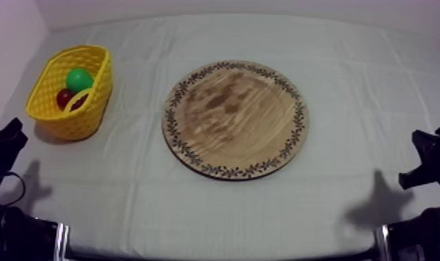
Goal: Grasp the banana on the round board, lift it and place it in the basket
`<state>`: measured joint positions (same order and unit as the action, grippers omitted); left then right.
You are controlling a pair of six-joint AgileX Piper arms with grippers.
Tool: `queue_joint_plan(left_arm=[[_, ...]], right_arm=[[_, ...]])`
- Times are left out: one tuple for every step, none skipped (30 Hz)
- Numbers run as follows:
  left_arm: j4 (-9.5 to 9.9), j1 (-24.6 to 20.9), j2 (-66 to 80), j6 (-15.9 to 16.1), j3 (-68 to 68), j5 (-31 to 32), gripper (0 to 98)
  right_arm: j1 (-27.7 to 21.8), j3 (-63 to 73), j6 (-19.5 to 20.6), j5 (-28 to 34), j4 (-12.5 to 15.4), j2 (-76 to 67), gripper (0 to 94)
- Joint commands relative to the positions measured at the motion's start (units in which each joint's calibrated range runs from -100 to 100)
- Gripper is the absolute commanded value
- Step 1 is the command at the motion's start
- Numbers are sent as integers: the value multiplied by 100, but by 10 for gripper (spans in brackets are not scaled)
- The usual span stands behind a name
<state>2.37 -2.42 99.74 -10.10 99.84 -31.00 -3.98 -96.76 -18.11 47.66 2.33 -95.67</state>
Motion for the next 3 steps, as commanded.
queue_joint_plan(left_arm=[[-5,-1,0,1,4,4,1],[-5,-1,0,1,4,4,1],[-5,-1,0,1,4,4,1]], right_arm=[[0,-1,1,0,-1,0,3],[0,-1,1,0,-1,0,3],[0,-1,1,0,-1,0,3]])
